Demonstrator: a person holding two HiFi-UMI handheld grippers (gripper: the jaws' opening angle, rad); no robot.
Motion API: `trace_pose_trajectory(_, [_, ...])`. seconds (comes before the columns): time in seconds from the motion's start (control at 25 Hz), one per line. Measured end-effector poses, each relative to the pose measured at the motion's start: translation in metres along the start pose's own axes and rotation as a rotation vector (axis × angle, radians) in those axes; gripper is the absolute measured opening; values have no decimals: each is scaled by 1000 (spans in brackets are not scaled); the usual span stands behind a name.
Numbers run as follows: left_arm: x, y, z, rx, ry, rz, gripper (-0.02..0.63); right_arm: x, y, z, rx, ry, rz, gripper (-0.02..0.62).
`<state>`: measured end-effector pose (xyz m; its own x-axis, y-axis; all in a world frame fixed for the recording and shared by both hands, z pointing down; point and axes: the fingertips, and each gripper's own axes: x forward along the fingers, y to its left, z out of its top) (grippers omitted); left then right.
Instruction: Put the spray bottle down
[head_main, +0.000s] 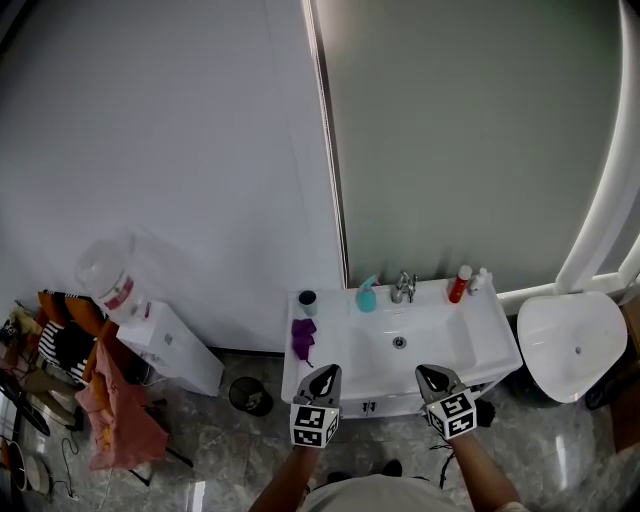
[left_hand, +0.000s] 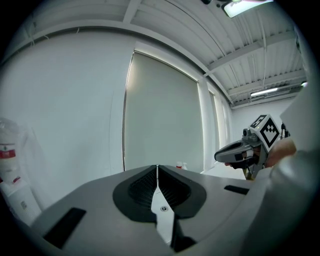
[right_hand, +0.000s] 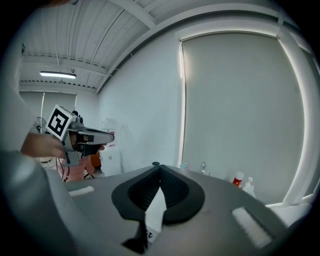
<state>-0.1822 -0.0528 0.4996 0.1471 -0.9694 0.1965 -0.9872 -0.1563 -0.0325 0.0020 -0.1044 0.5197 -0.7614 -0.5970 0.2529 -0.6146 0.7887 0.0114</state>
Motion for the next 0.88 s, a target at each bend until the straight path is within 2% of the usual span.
trace_pose_trajectory(0.24, [-4,4,-8,-11,19,23,15,-3,9,8,1,-31,19,11])
trace_pose_trajectory(0.88, [1,5,-13,-35,31,17,15,2,7,5,12,-19,38,11])
